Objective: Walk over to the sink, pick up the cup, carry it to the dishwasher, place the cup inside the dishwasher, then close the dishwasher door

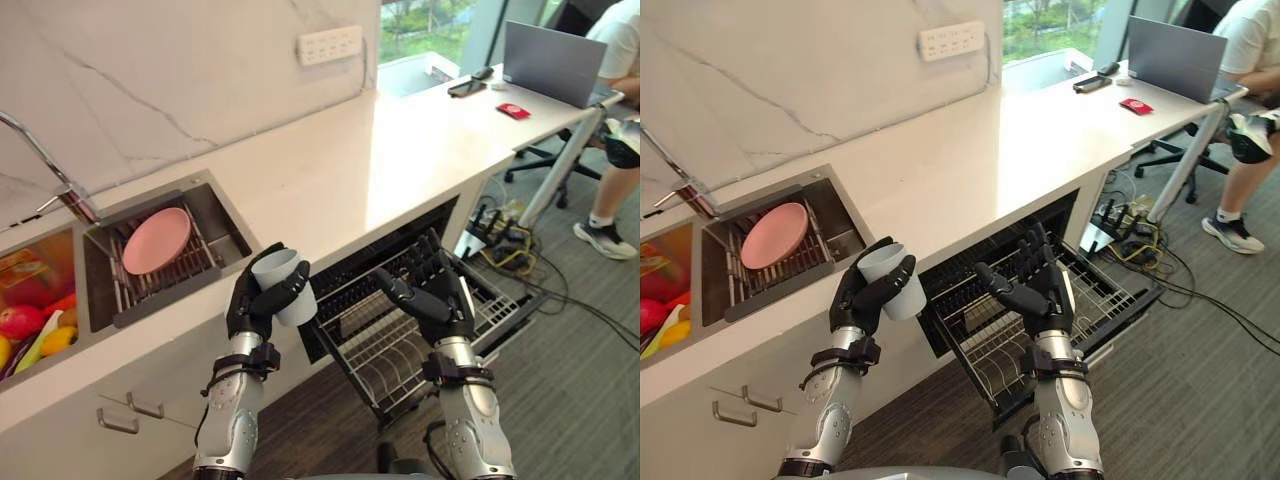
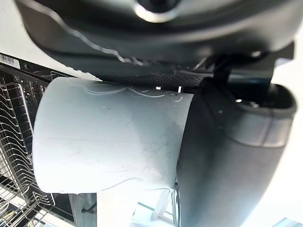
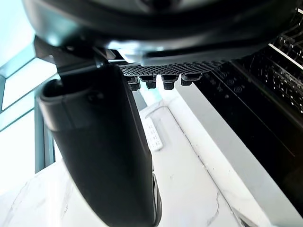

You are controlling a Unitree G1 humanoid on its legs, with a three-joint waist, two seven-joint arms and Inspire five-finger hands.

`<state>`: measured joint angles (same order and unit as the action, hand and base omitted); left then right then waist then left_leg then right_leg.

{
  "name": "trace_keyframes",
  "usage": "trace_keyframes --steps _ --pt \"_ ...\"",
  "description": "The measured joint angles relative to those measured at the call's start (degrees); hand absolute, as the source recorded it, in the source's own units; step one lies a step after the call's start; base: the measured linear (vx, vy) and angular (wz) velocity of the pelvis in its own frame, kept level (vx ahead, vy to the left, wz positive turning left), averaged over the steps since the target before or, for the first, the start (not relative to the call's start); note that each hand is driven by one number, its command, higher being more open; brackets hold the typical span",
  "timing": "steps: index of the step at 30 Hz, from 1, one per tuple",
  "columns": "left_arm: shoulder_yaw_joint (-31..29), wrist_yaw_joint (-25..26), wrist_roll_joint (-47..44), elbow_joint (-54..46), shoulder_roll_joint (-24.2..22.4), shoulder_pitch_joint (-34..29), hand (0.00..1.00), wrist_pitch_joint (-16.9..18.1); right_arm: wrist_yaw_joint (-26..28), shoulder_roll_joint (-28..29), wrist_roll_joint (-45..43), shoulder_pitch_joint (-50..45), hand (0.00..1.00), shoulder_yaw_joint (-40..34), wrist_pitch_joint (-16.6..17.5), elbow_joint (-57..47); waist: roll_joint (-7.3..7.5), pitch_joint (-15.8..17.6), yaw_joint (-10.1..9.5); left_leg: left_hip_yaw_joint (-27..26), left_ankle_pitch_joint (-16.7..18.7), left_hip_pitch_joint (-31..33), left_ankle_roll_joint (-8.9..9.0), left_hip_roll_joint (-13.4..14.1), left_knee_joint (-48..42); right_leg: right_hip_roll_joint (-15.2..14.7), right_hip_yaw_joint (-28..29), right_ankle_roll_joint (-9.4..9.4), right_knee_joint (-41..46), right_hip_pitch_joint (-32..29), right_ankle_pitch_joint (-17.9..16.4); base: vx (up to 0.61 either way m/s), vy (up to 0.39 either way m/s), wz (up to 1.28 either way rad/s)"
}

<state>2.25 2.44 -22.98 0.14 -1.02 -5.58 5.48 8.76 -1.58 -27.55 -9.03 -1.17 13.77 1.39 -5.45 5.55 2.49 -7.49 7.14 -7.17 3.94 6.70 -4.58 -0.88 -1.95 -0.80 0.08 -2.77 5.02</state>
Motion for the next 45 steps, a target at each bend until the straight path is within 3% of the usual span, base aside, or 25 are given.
trace_keyframes --steps 3,6,10,11,14,15,16,17,18,19,20,24,33,38,45 --pt "0.1 0.3 1.1 0.1 0.0 -0.1 0.0 0.3 0.7 0.1 0.0 -0.9 1.0 -0.3 -0.3 -0.7 0.11 -0.1 -0.01 -2.5 0.4 -0.4 -0.28 -0.8 0.0 -0.3 2.4 -0.41 -4.3 1.2 3.6 -0.09 0.054 -0.46" --pt "0.3 0.3 2.8 0.1 -0.2 0.1 0.0 2.0 2.5 0.0 -0.4 -1.3 1.0 -0.1 -1.0 -1.9 0.12 -0.2 0.04 -5.1 1.5 -0.8 -0.18 -1.0 -1.3 -0.2 4.7 -0.46 -5.3 0.8 4.8 -0.08 0.037 -0.49" --pt "0.0 1.9 4.4 0.0 -0.2 0.1 0.0 4.3 6.1 0.3 -1.4 -1.2 1.0 0.2 -2.4 -5.0 0.12 -0.2 -0.26 -10.9 2.0 -1.0 0.11 -0.4 -2.0 -1.3 -1.2 0.83 -5.1 -1.2 4.4 -0.02 0.016 -0.75" --pt "-0.3 3.1 5.1 0.0 -0.3 0.1 0.0 4.8 7.6 0.6 -2.8 -1.2 1.0 0.2 -2.5 -6.0 0.24 -0.3 -0.18 -13.0 2.2 -1.2 0.2 -0.4 -2.1 -1.5 -1.9 2.08 -4.9 -2.1 5.6 0.04 0.018 -0.86" --pt "-0.6 6.4 7.4 0.0 -0.6 0.2 0.0 6.1 8.7 0.8 -4.6 -1.2 1.0 -0.2 -3.0 -6.9 0.35 -0.3 -0.12 -15.4 3.9 -1.6 0.32 -0.1 -3.7 -0.8 -0.5 1.77 -2.6 -4.2 6.3 0.01 0.009 -0.76" --pt "-0.9 7.1 7.5 0.0 -0.7 0.2 0.0 6.8 9.1 0.7 -4.9 -1.1 1.0 -0.6 -3.3 -6.9 0.4 -0.3 -0.31 -15.5 4.0 -1.8 0.16 0.0 -3.6 -0.9 -2.5 3.9 -0.6 -5.4 4.6 0.0 -0.002 -0.95" --pt "-1.4 8.0 7.8 0.0 -0.6 0.3 0.0 7.7 9.3 0.7 -5.0 -1.0 1.0 -0.9 -3.8 -6.9 0.35 -0.3 -0.46 -15.1 3.8 -2.3 -0.78 0.2 -2.8 -1.5 -6.8 7.24 2.5 -6.9 1.0 0.0 -0.009 -0.78" --pt "-1.8 8.4 8.5 -0.1 -0.7 0.3 0.0 8.1 9.4 0.7 -5.0 -1.0 1.0 -1.0 -4.0 -6.9 0.25 -0.3 -0.44 -14.9 4.0 -2.5 -1.47 0.6 -2.3 -1.8 -8.8 7.24 3.6 -7.1 -0.5 0.0 -0.05 -0.67" --pt "-2.0 9.0 9.1 -0.1 -0.6 1.0 0.0 9.0 9.9 0.6 -5.1 -1.0 1.0 -1.2 -3.9 -7.1 0.5 -0.3 -0.34 -15.0 4.6 -2.9 -0.68 1.6 -1.7 -2.9 -11.4 5.84 6.8 -7.9 -1.1 0.0 -0.034 -0.29" --pt "-1.9 9.4 9.7 -0.1 -0.1 1.6 0.0 9.8 10.0 0.8 -5.1 -1.3 1.0 -1.1 -3.9 -7.3 2.33 -0.4 -0.31 -14.8 5.4 -3.2 -0.01 0.5 -2.8 -4.4 -12.5 1.89 7.6 -7.4 0.9 0.02 -0.05 -0.17" --pt "-1.7 9.7 9.7 -0.1 -0.3 1.7 0.0 9.9 10.0 0.7 -5.1 -1.3 1.0 -0.8 -4.0 -7.2 2.13 -0.3 -0.41 -14.8 5.8 -3.4 0.25 1.0 -3.4 -3.8 -12.5 1.52 6.2 -6.3 1.4 0.03 -0.007 0.01" --pt "-1.7 12.7 12.2 -0.1 -0.8 2.9 0.0 10.8 10.0 -0.1 -5.1 -0.2 1.0 1.8 -4.8 -7.1 1.94 -0.3 -1.65 -15.3 5.7 -3.2 1.32 2.0 -3.7 -1.5 -12.9 2.0 -5.3 -1.2 7.7 0.04 0.0 -0.03" --pt "-1.7 13.4 18.5 2.6 -1.5 3.8 0.0 11.2 15.7 -1.9 -11.9 0.7 1.0 3.2 -10.8 -5.0 1.84 -0.3 -1.71 -12.4 4.9 -2.5 1.4 2.0 -3.5 -2.5 -15.9 1.55 -5.4 -0.3 8.0 0.02 0.055 0.17" --pt "0.5 11.8 22.7 6.0 1.1 4.6 0.0 11.4 20.8 -3.1 -13.3 0.6 1.0 5.0 -13.9 -5.0 1.88 -0.3 -1.54 -10.8 4.3 -1.4 1.27 1.5 -3.7 -3.3 -17.3 1.4 -5.5 -0.3 8.1 -0.04 0.014 0.15" --pt "3.7 9.7 31.4 6.6 3.4 5.3 0.0 11.9 20.2 -4.4 -15.2 0.6 1.0 6.6 -15.4 -5.0 1.91 -0.3 -1.39 -10.3 4.0 -0.3 1.47 1.6 -4.1 -3.6 -17.8 1.4 -5.5 -1.0 8.0 -0.01 0.001 0.04"
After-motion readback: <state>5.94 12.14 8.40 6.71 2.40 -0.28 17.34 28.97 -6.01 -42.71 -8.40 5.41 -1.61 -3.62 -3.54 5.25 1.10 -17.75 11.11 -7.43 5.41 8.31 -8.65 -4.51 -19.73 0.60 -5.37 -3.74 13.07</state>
